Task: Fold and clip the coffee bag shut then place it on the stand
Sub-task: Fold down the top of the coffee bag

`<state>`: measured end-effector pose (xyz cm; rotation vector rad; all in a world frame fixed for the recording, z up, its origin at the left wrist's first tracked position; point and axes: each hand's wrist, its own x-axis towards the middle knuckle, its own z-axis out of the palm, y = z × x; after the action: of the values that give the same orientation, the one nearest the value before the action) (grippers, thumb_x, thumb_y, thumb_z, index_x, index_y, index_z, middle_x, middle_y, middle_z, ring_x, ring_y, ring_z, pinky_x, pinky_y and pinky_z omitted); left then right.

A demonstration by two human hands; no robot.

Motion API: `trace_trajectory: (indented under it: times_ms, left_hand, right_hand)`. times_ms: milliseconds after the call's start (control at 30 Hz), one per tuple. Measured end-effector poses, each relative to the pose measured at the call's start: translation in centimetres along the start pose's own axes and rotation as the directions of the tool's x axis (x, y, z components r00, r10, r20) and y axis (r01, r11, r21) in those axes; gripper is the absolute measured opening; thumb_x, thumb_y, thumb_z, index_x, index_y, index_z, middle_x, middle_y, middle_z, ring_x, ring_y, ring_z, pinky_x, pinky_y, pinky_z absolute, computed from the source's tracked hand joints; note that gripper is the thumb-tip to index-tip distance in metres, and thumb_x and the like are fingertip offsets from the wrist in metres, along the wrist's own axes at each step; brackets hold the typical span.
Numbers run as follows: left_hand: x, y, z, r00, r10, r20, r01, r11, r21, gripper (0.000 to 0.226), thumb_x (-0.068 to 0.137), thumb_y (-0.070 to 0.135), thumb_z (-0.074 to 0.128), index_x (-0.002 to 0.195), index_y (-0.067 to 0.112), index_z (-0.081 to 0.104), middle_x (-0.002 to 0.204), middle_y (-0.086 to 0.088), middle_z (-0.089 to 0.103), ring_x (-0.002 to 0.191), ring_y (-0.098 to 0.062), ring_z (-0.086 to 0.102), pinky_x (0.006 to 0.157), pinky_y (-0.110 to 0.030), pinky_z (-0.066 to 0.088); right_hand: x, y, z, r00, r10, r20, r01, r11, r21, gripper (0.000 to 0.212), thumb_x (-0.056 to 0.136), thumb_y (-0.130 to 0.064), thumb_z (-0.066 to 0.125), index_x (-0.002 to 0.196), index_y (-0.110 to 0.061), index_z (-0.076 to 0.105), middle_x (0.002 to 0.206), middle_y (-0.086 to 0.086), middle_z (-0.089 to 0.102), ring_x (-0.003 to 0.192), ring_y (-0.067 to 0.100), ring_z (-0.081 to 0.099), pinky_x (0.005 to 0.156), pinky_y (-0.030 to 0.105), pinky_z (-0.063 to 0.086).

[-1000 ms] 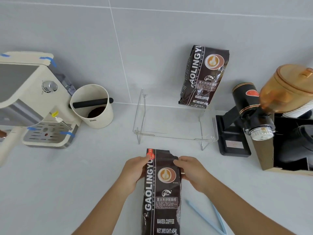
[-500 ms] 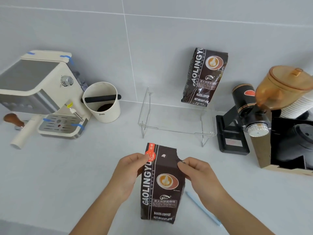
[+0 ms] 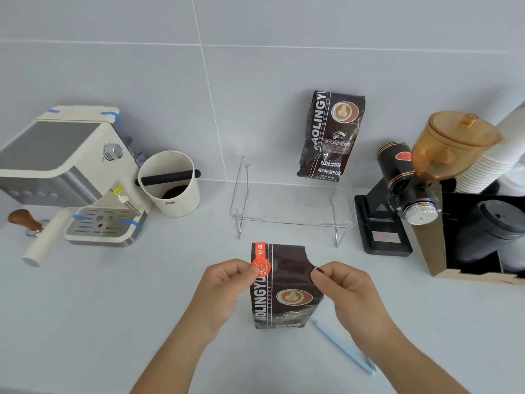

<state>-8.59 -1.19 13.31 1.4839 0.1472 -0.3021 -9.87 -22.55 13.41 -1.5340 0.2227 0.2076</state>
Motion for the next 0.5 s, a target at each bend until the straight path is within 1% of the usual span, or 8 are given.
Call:
trace_trajectory:
  times_ms: [67,100,133,167,233,300,400,500]
  left_hand:
    - [0.2,0.3,0.0,1.0,-0.001,-0.001,0.001,0.999,0.046,0.02,0.082,0.02,0.068,0.073,0.003,0.072,0.078,-0.007,0.071,0.077,-0.011,0.062,0.079,-0.022,0.045]
    - [0.2,0.4,0.1,1.0,0.005,-0.015,-0.005,0.999,0.051,0.017,0.085,0.015,0.069,0.073,0.004,0.072,0.077,-0.005,0.072,0.077,-0.01,0.063,0.078,-0.019,0.047]
    - [0.2,0.6,0.2,0.999,0.019,-0.034,-0.017,0.999,0.051,0.015,0.086,0.01,0.067,0.072,0.005,0.073,0.075,-0.003,0.074,0.075,-0.009,0.064,0.076,-0.014,0.049]
    - [0.2,0.8,0.4,0.998,0.035,-0.055,-0.033,0.998,0.046,0.014,0.086,0.008,0.066,0.074,0.005,0.073,0.075,-0.003,0.075,0.074,-0.009,0.066,0.074,-0.012,0.05]
    - [0.3,1.2,0.7,0.993,0.062,-0.099,-0.059,0.998,0.031,0.013,0.086,0.006,0.065,0.078,0.006,0.075,0.078,-0.008,0.078,0.073,-0.01,0.069,0.073,-0.014,0.052]
    - [0.6,1.5,1.0,0.988,0.082,-0.134,-0.081,0.997,0.009,0.014,0.087,0.004,0.063,0.082,0.008,0.076,0.076,-0.008,0.078,0.069,-0.01,0.069,0.069,-0.016,0.054]
    - [0.9,1.9,1.5,0.985,0.085,-0.151,-0.088,0.996,-0.013,0.013,0.087,0.002,0.063,0.086,0.005,0.076,0.071,0.0,0.077,0.065,-0.008,0.068,0.062,-0.012,0.052]
    - [1.1,2.3,1.6,0.984,0.071,-0.16,-0.082,0.995,-0.061,0.013,0.084,-0.001,0.065,0.092,0.006,0.074,0.073,-0.003,0.078,0.066,-0.01,0.069,0.062,-0.013,0.053]
  right_hand:
    - [0.0,-0.1,-0.2,1.0,-0.004,0.002,0.004,1.0,-0.012,0.025,0.089,-0.007,0.063,0.066,-0.009,0.069,0.068,0.023,0.063,0.067,0.022,0.047,0.063,0.033,0.038]
    - [0.0,-0.2,-0.2,1.0,-0.004,0.005,0.004,1.0,-0.02,0.021,0.089,-0.007,0.064,0.069,-0.008,0.069,0.073,0.03,0.063,0.069,0.023,0.047,0.066,0.038,0.037]
    - [0.0,-0.3,-0.2,1.0,-0.009,0.003,0.009,1.0,-0.026,0.018,0.089,-0.005,0.064,0.072,-0.006,0.07,0.076,0.031,0.064,0.069,0.023,0.049,0.067,0.038,0.037]
    - [0.1,-0.3,-0.2,1.0,-0.015,0.002,0.015,1.0,-0.025,0.016,0.088,-0.002,0.063,0.074,-0.005,0.07,0.074,0.026,0.067,0.068,0.022,0.052,0.066,0.035,0.039]
    - [0.3,-0.7,0.0,1.0,-0.023,0.005,0.023,1.0,-0.011,0.018,0.087,0.003,0.062,0.076,-0.008,0.071,0.069,0.007,0.073,0.063,0.014,0.059,0.059,0.021,0.043]
    - [0.4,-1.4,0.4,0.999,-0.037,0.021,0.037,0.999,-0.003,0.02,0.087,0.005,0.062,0.081,-0.011,0.071,0.071,0.0,0.075,0.061,0.008,0.063,0.051,0.011,0.043]
    - [1.0,-2.6,0.9,0.997,-0.075,0.017,0.075,0.997,-0.013,0.018,0.086,0.006,0.063,0.089,-0.011,0.068,0.064,-0.003,0.073,0.053,0.005,0.059,0.044,0.01,0.041]
    - [1.6,-3.2,1.2,0.995,-0.099,0.005,0.099,0.995,-0.027,0.019,0.085,0.005,0.065,0.093,-0.012,0.065,0.057,-0.003,0.07,0.044,0.006,0.05,0.04,0.013,0.036]
